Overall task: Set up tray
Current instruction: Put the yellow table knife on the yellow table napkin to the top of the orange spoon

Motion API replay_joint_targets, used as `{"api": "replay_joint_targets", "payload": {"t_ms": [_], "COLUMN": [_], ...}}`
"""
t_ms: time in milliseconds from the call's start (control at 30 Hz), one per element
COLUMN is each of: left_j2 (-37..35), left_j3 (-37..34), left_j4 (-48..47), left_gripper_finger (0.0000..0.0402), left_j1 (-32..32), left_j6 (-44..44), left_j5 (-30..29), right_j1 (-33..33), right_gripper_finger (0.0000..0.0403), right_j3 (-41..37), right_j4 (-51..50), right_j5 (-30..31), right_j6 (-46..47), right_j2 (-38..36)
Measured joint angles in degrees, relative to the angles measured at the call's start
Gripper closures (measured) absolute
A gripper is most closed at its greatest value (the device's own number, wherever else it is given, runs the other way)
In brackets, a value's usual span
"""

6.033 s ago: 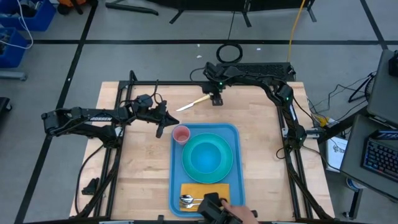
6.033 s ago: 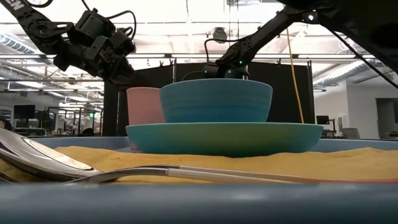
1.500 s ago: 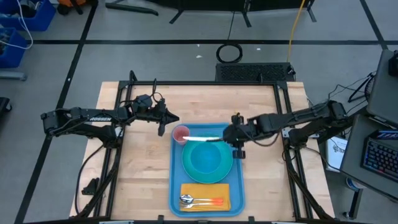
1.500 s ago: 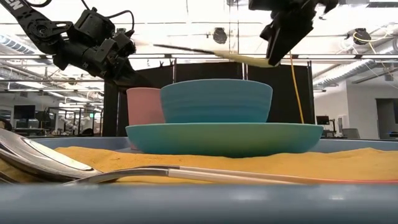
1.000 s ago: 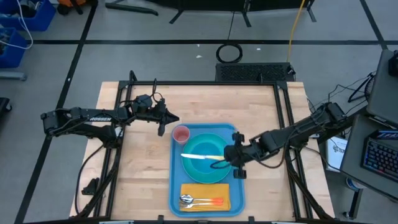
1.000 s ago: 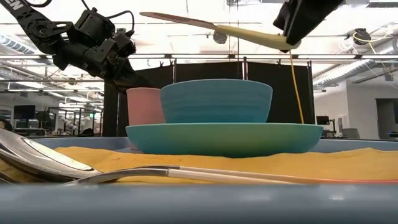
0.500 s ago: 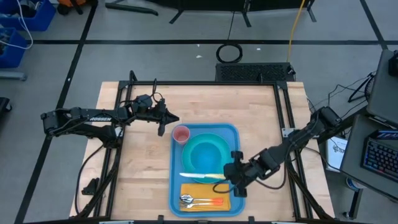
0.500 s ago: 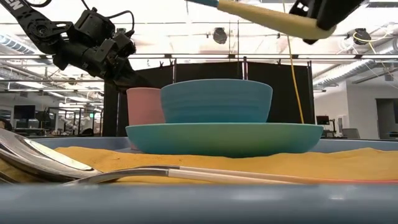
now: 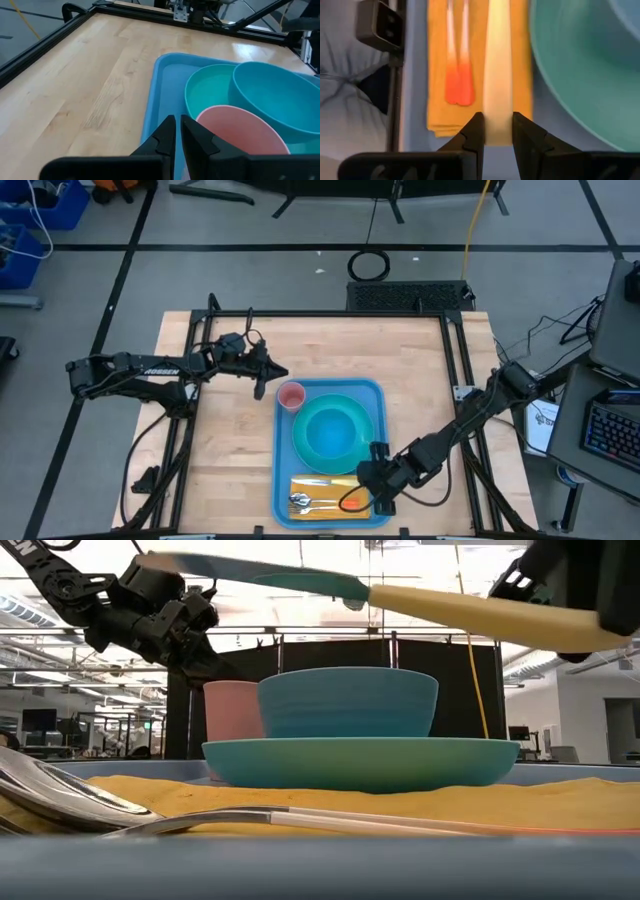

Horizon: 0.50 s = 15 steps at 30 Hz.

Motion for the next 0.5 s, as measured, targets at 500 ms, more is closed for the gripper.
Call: {"api": "replay_joint_targets", "payload": {"t_ms": [500], "left_j2": [0.00], "left_j3": [0.00], "left_j4": [-0.03], "left_gripper_finger": [0.0371], "left_j1": [-0.35], "left_j6": [-0.07], "left_j5": [-0.01], "right_j1": [1.12], "right_gripper_finger": [0.0341], "right_j3": [0.03], "right_j4": [2.23], "right_j5": [-4.59], "right_j6": [0.48], "right_j2": [4.25]}}
